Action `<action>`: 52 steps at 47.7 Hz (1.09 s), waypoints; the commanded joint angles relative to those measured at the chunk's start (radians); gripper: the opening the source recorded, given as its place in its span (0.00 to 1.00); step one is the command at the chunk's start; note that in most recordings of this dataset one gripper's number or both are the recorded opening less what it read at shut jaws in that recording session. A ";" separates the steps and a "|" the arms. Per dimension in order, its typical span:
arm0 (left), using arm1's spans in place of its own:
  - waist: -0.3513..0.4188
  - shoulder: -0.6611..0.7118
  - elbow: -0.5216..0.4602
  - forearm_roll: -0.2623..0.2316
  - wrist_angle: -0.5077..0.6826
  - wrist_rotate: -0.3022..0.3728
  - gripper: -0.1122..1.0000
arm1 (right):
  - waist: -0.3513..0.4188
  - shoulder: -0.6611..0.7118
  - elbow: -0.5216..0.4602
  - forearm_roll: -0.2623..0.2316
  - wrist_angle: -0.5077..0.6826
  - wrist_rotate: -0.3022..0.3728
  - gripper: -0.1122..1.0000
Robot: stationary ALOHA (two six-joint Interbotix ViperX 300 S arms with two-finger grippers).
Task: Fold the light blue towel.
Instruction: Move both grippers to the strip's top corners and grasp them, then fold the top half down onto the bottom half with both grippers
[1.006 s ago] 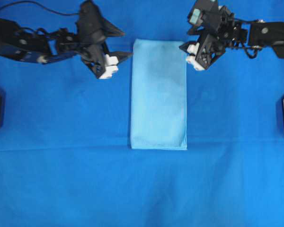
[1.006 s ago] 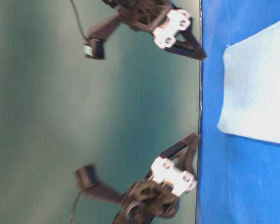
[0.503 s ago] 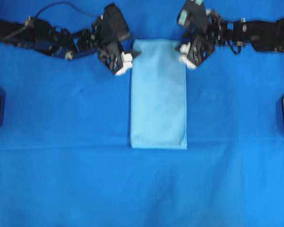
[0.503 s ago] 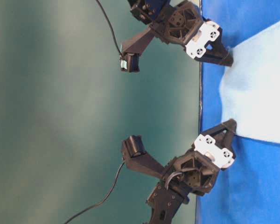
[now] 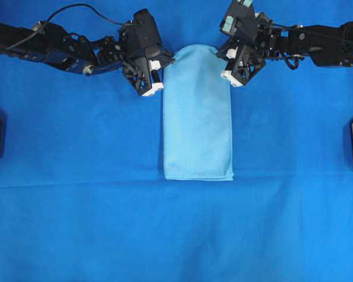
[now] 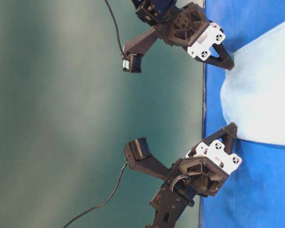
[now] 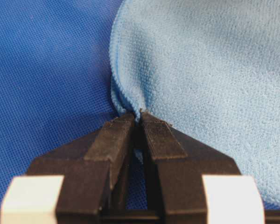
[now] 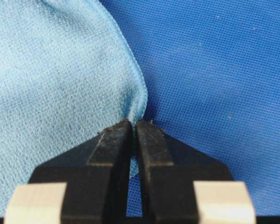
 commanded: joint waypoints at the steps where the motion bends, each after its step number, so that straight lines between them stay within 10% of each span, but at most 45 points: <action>1: 0.006 -0.035 -0.017 0.002 0.003 0.009 0.13 | -0.005 -0.018 0.000 0.008 0.009 0.002 0.14; 35: 0.058 -0.132 -0.060 0.002 0.051 0.071 0.13 | -0.052 -0.150 -0.021 -0.005 0.086 -0.014 0.14; 52: -0.017 -0.241 0.018 0.000 0.061 0.049 0.13 | 0.069 -0.285 -0.006 0.000 0.175 0.000 0.14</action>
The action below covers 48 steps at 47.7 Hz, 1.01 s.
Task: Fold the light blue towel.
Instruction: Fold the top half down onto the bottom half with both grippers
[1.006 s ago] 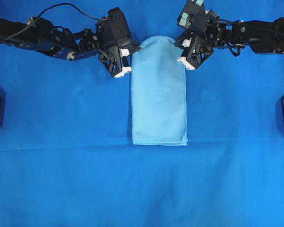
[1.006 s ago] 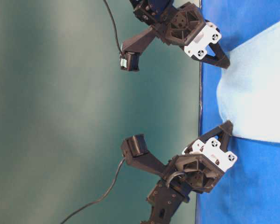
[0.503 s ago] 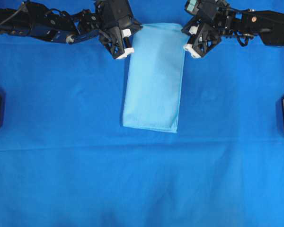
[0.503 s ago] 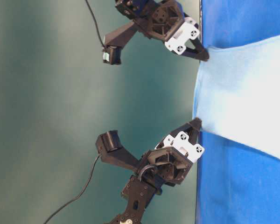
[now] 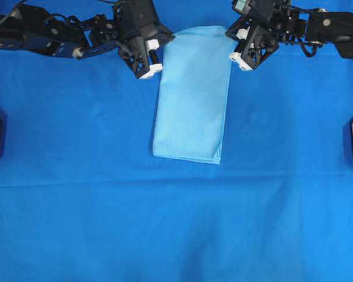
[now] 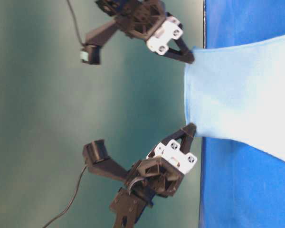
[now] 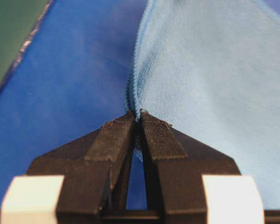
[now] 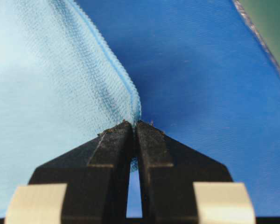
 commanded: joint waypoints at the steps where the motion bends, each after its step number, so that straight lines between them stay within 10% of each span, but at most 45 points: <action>1: -0.038 -0.071 0.023 0.000 -0.003 0.000 0.13 | 0.060 -0.063 -0.003 0.003 0.043 0.002 0.14; 30: -0.347 -0.164 0.189 0.000 0.031 -0.040 0.13 | 0.433 -0.114 0.057 0.071 0.153 0.104 0.14; 48: -0.416 -0.094 0.192 -0.002 0.014 -0.048 0.13 | 0.485 -0.018 0.067 0.071 0.067 0.227 0.14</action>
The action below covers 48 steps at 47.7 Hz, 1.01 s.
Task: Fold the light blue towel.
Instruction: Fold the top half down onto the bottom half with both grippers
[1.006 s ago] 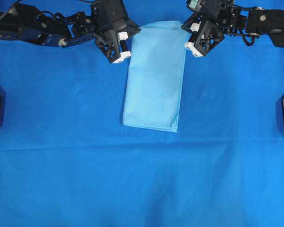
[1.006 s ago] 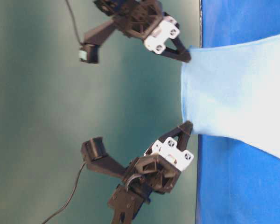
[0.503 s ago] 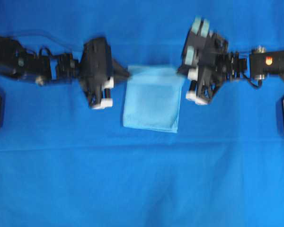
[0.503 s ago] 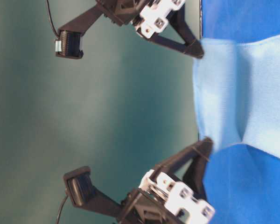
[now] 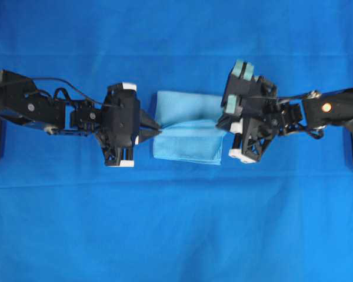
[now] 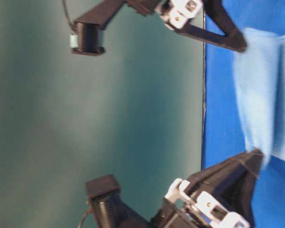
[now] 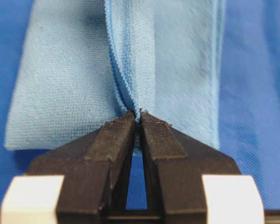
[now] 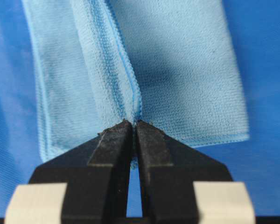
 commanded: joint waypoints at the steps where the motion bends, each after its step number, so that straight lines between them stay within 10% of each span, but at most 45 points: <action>1: -0.014 0.002 -0.012 -0.002 -0.011 -0.002 0.13 | 0.008 0.009 -0.011 0.002 -0.034 0.006 0.14; 18: -0.014 0.046 -0.034 -0.003 -0.038 -0.002 0.13 | 0.021 0.035 -0.025 0.002 -0.058 0.009 0.16; 29: -0.014 0.048 -0.049 -0.002 -0.041 -0.002 0.16 | 0.031 0.037 -0.040 0.000 -0.060 0.008 0.66; 42: -0.017 -0.031 -0.038 -0.002 0.015 0.002 0.80 | 0.069 0.011 -0.074 -0.002 -0.037 0.000 0.66; 48: -0.017 -0.120 -0.038 -0.002 0.100 0.003 0.83 | 0.101 -0.037 -0.094 -0.003 0.021 -0.002 0.66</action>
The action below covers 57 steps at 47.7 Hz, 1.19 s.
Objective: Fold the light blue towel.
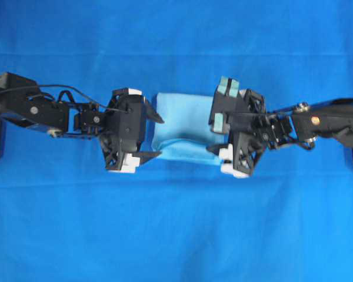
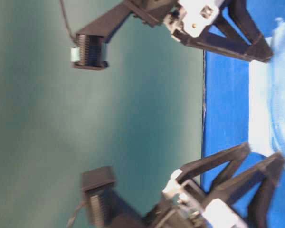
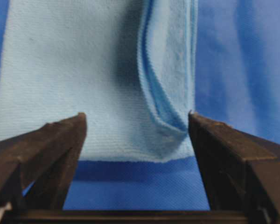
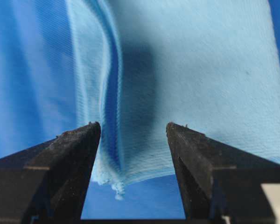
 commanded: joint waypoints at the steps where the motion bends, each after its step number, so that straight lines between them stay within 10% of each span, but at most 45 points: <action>1: -0.003 -0.092 -0.008 0.000 0.051 0.005 0.83 | 0.026 -0.061 -0.034 -0.002 0.041 0.000 0.66; 20: -0.003 -0.388 0.094 0.000 0.135 0.009 0.82 | 0.069 -0.311 0.006 -0.037 0.201 -0.002 0.65; 57: 0.054 -1.083 0.512 -0.002 0.178 -0.115 0.81 | -0.038 -1.006 0.518 -0.089 0.048 0.011 0.65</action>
